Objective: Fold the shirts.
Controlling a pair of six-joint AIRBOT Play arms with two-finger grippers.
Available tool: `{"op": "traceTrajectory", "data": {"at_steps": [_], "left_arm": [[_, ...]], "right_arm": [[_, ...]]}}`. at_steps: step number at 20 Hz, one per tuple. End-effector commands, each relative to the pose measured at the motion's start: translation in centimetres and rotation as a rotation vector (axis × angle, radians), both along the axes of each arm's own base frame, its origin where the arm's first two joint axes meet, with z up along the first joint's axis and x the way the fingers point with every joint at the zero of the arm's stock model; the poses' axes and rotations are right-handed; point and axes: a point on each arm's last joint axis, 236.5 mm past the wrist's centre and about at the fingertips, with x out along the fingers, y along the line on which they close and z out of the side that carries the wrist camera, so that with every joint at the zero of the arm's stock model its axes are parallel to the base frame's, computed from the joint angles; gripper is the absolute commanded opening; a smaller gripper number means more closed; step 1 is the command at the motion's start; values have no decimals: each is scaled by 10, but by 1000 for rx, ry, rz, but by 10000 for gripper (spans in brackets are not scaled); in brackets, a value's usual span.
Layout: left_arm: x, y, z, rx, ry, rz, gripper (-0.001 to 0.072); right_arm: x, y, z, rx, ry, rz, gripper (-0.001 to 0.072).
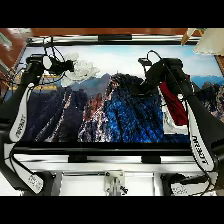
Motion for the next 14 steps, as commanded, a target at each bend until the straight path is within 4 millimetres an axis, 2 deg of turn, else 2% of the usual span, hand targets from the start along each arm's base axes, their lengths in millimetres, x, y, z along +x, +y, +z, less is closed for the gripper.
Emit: {"op": "traceTrajectory", "data": {"at_steps": [1, 4, 6, 7, 8, 9, 11, 13, 14], "left_arm": [[28, -9, -41, -87, -7, 23, 709], [25, -21, -83, -143, 64, 30, 708], [24, -21, -93, -141, 81, 30, 675], [24, -20, -91, -141, 79, 31, 541], [25, -19, -86, -142, 70, 32, 266], [26, -20, -76, -144, 60, 22, 42], [27, -31, -32, -128, 8, -59, 38], [19, -46, 47, -72, -119, -167, 37], [6, -54, 99, -39, -198, -219, 37]], "right_arm": [[-2, 7, 2, 35, 15, -16, 509], [-2, 7, 2, 35, 15, -16, 509], [-2, 10, 3, 50, 18, -23, 509], [-2, 13, 4, 62, 17, -27, 509], [0, 16, 6, 76, 13, -29, 509], [0, 17, 6, 82, 9, -31, 509], [-3, 17, 7, 81, 21, -24, 508], [-8, 11, 12, 58, 16, 8, 508], [-12, 2, 21, 35, 11, 11, 508]]}}
